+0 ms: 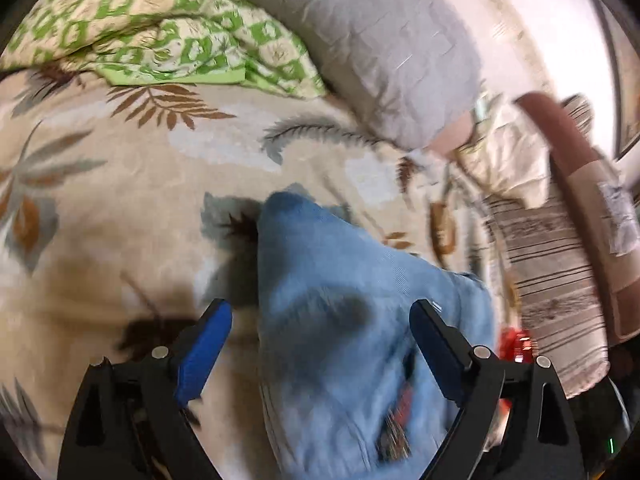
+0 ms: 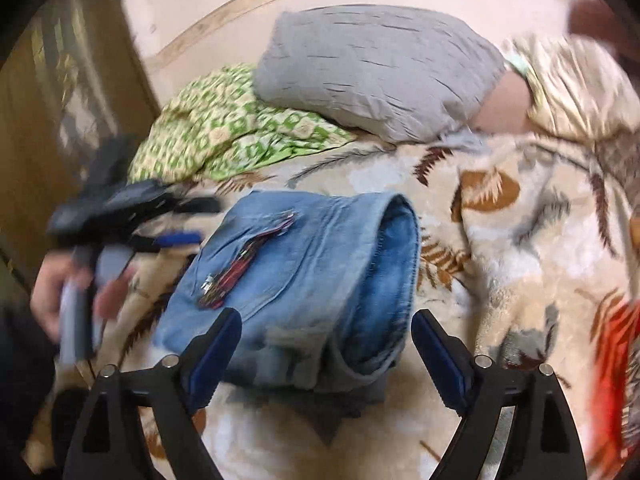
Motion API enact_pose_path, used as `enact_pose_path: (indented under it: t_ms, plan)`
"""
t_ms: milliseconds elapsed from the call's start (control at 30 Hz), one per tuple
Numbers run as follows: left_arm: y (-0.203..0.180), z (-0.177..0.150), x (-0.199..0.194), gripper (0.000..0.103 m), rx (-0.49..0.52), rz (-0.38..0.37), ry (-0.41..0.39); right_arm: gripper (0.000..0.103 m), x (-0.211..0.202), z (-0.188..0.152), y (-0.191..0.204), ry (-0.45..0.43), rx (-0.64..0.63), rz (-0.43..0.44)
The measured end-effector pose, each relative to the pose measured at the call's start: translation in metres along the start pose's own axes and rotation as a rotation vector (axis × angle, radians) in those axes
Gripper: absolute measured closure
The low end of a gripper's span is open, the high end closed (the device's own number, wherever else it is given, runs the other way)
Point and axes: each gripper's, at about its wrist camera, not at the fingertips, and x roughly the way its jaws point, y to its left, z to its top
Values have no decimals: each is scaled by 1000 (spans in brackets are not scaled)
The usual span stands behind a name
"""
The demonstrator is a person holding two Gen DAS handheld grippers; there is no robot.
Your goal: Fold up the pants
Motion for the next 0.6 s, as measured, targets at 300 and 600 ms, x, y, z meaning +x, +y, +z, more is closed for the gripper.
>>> enact_pose_path:
  t_ms: [300, 600]
  plan:
    - [-25, 24, 42, 12, 110, 130, 93, 45, 27, 1, 29, 65, -96, -22]
    - [-14, 28, 60, 39, 122, 154, 148, 79, 45, -14, 14, 104, -121, -104]
